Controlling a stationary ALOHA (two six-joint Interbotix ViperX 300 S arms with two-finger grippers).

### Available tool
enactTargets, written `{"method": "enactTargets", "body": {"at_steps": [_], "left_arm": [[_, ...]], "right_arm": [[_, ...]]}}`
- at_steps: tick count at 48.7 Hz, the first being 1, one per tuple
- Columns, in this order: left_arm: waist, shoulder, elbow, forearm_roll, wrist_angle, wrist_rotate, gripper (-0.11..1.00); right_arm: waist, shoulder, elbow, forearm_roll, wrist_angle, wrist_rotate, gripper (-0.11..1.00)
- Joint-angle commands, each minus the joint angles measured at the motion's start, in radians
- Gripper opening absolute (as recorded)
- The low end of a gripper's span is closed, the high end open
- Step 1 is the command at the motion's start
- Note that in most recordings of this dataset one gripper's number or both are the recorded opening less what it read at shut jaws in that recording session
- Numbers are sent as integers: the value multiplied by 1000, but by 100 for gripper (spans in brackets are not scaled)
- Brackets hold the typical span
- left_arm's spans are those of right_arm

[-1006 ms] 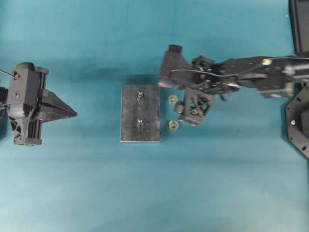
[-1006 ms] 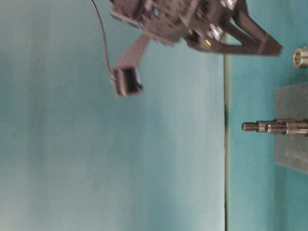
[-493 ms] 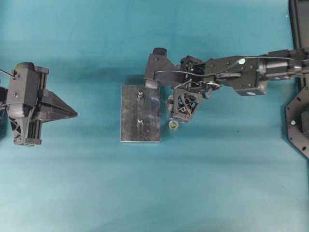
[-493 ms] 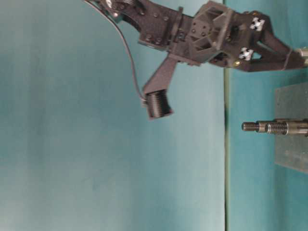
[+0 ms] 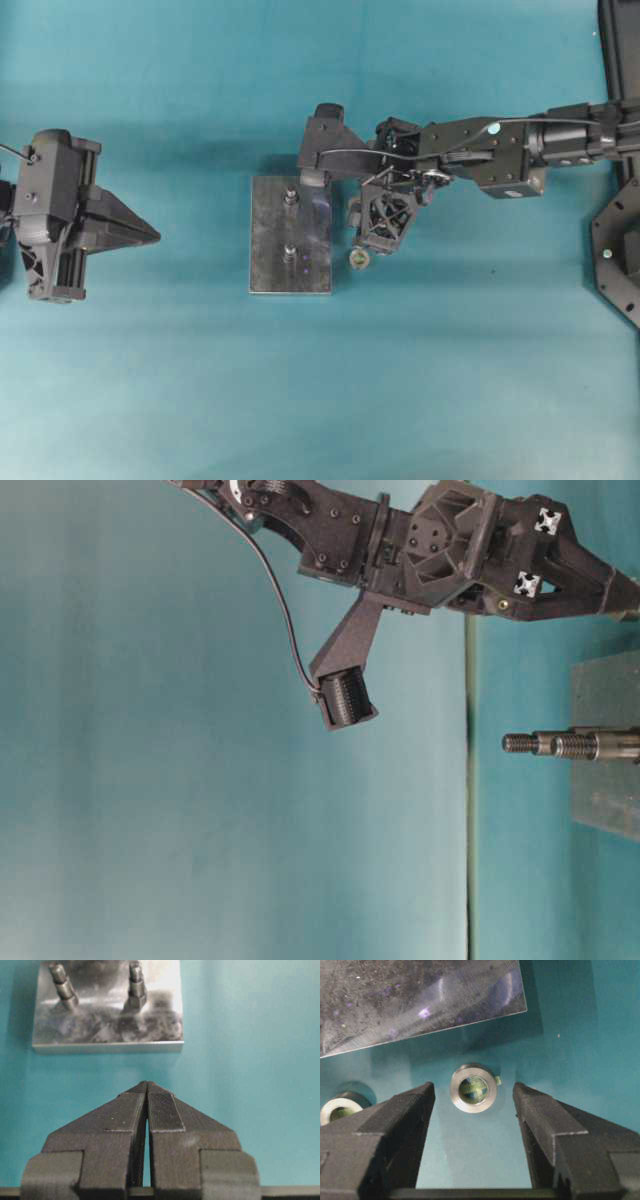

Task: Insert the washer onto the shaft.
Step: 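Close the right gripper on the upper washer and lift it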

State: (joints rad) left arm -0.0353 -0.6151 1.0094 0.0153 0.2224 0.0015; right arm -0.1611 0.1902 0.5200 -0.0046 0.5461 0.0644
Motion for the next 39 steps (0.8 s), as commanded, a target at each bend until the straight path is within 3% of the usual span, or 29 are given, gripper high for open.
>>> {"method": "enactTargets", "body": {"at_steps": [1, 16, 27, 39], "left_arm": [[-3, -5, -12, 3, -5, -5, 0], [-3, -5, -8, 3, -6, -8, 0], [-3, -5, -3, 2, -8, -8, 0], [-3, -5, -2, 2, -8, -8, 0]], "right_arm": [[0, -11, -26, 0, -2, -8, 64], [3, 17, -52, -2, 25, -8, 62], [3, 20, -54, -2, 64, -8, 45], [6, 17, -54, -2, 55, -8, 35]]}}
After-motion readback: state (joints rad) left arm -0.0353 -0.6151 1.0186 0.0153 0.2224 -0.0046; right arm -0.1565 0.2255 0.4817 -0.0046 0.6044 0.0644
